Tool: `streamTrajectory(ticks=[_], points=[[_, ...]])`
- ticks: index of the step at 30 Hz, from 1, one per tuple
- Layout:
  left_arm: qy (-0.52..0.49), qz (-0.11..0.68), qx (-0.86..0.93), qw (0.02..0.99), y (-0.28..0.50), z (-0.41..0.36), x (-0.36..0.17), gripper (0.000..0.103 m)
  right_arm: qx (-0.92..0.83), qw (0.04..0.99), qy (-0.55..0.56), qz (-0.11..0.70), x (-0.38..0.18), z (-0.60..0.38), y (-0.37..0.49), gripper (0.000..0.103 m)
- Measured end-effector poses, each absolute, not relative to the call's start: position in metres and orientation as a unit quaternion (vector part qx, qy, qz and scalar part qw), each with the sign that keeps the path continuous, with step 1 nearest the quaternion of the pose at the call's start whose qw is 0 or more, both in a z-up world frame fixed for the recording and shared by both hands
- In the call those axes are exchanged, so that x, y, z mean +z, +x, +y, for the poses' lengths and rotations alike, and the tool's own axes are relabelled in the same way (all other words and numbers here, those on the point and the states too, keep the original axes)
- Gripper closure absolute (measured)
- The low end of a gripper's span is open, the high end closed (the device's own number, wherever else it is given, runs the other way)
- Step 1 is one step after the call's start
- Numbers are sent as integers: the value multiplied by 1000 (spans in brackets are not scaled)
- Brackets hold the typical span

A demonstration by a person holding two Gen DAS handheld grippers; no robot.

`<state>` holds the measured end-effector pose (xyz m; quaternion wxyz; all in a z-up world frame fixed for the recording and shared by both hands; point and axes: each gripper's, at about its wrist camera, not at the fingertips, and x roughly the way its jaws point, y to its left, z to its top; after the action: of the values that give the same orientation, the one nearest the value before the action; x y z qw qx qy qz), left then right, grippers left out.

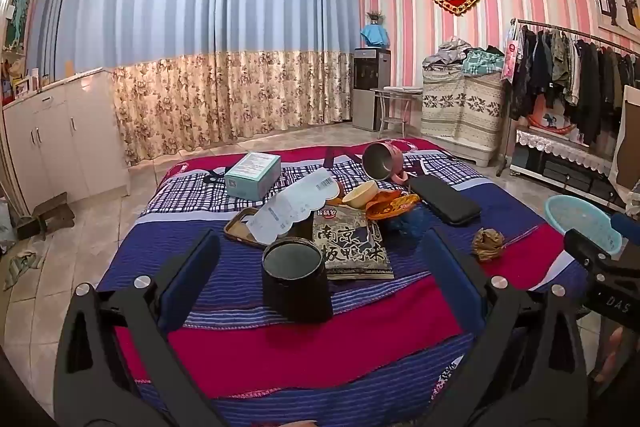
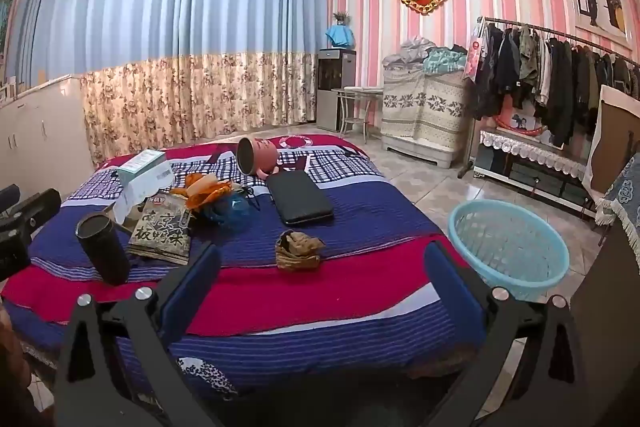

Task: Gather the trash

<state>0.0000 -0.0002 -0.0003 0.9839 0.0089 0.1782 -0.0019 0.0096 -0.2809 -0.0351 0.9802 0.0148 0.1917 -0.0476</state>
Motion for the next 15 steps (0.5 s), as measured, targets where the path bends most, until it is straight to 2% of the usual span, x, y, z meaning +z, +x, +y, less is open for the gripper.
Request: streamTrajectory(ticks=[15], points=[[7, 187, -3, 982, 9, 3, -1, 5, -54, 979, 6, 195, -37, -287, 11, 4]])
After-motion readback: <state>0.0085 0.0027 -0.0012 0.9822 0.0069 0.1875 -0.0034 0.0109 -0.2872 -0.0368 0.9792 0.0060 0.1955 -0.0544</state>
